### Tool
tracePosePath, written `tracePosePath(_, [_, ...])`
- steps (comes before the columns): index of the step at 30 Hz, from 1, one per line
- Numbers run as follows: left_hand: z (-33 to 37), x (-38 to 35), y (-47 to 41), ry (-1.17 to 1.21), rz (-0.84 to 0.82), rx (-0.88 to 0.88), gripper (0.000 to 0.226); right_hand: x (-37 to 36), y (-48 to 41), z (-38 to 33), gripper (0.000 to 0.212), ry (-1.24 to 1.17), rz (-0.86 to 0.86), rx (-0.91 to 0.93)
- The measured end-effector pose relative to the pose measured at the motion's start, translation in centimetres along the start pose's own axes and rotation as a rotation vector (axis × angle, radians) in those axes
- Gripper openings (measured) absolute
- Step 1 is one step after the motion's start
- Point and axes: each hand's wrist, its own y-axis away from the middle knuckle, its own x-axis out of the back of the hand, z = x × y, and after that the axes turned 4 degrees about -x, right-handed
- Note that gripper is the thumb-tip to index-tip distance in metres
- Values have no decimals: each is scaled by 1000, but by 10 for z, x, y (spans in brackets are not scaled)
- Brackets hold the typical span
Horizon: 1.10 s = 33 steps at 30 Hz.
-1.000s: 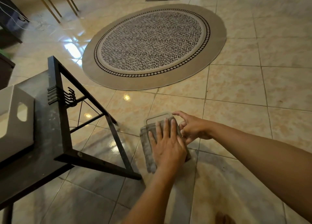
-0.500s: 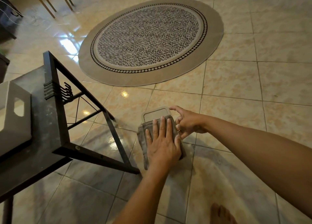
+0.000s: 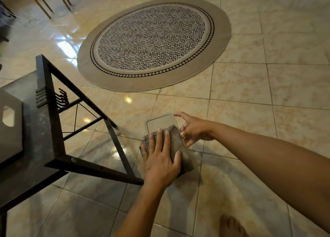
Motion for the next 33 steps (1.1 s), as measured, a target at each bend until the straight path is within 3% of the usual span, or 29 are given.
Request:
tracePosePath(6, [7, -8, -9, -88, 29, -23, 75, 0, 2, -1, 94, 5, -26, 6])
tracePosePath(18, [4, -5, -32, -31, 64, 71, 76, -1, 1, -2, 96, 30, -8, 8])
tracePosePath(23, [1, -14, -7, -99, 60, -53, 63, 1, -1, 1, 98, -10, -55, 8])
tracePosePath(28, [-15, -7, -37, -53, 117, 56, 63, -1, -2, 0, 100, 8, -38, 4])
tracePosePath(33, [-8, -5, -42, -133, 110, -137, 60, -1, -1, -1, 103, 14, -67, -2])
